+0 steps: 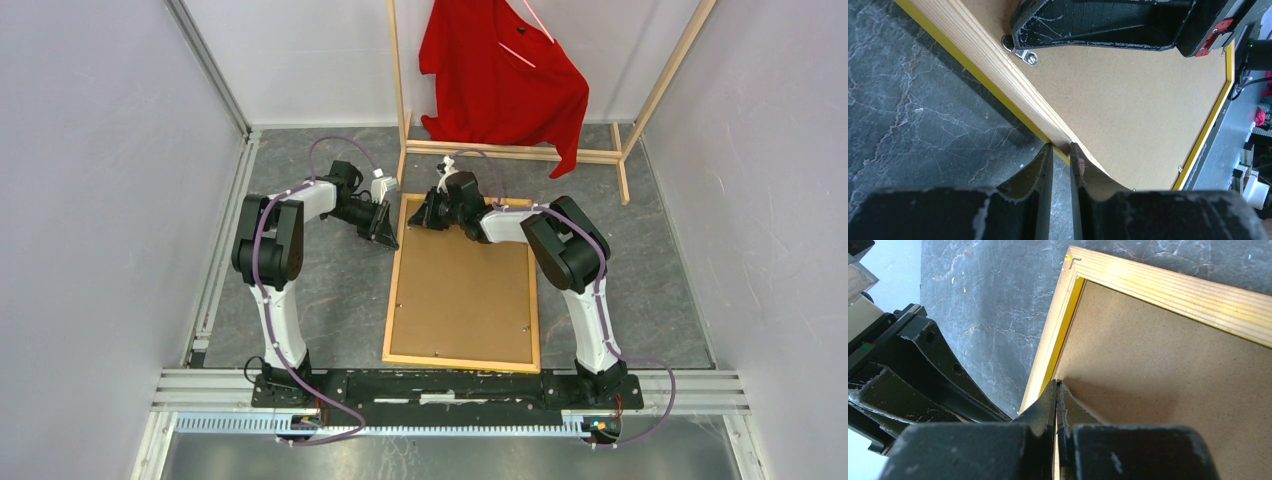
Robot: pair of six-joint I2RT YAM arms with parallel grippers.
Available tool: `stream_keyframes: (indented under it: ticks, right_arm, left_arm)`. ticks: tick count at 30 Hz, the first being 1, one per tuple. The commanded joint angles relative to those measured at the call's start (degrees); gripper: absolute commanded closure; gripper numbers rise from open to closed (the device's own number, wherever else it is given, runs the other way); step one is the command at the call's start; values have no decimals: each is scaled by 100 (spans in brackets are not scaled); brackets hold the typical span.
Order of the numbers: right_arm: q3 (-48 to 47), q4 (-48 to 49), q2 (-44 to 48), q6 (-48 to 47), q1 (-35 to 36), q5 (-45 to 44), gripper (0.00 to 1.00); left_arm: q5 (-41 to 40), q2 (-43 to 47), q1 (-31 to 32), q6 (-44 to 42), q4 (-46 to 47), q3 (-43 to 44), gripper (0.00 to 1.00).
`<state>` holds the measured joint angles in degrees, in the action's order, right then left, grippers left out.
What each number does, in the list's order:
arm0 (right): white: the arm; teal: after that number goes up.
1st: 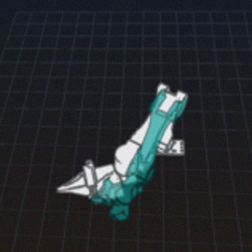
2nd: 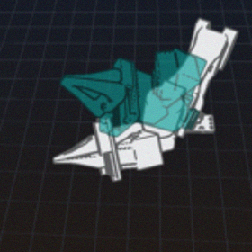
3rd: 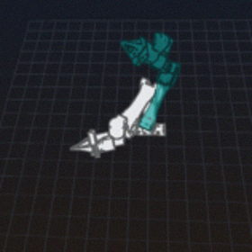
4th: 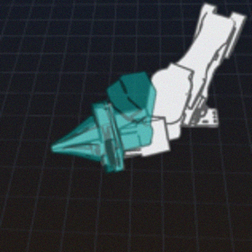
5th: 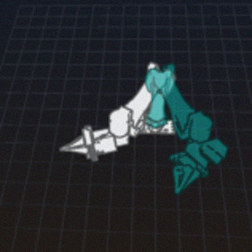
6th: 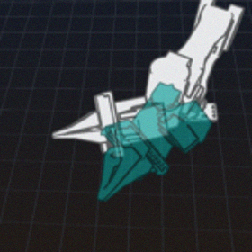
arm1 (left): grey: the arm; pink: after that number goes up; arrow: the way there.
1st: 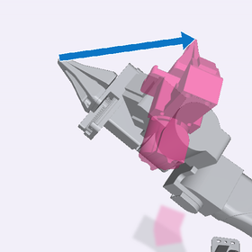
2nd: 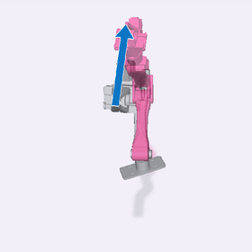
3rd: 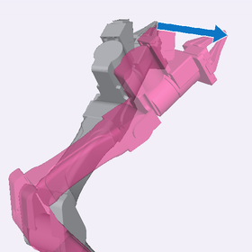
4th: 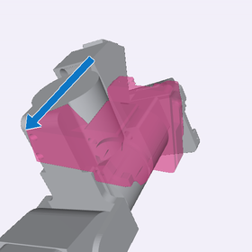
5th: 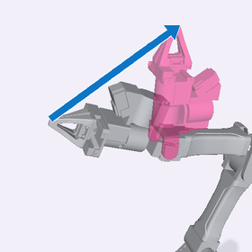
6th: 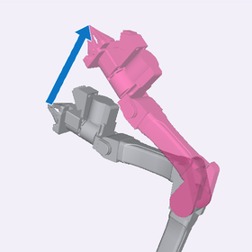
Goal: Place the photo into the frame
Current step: Install the photo frame at the center of the board.
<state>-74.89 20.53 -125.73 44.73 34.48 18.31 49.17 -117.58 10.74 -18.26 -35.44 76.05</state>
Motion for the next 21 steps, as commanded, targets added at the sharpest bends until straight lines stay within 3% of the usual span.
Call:
stream_keyframes:
  ticks: [1,21]
  right_arm:
    - [-18,96,88,99,67,232,100]
    - [-136,70,-21,161,24,457,100]
  left_arm:
    - [-168,95,103,-125,-122,-33,76]
    - [-217,120,103,-178,-121,-30,76]
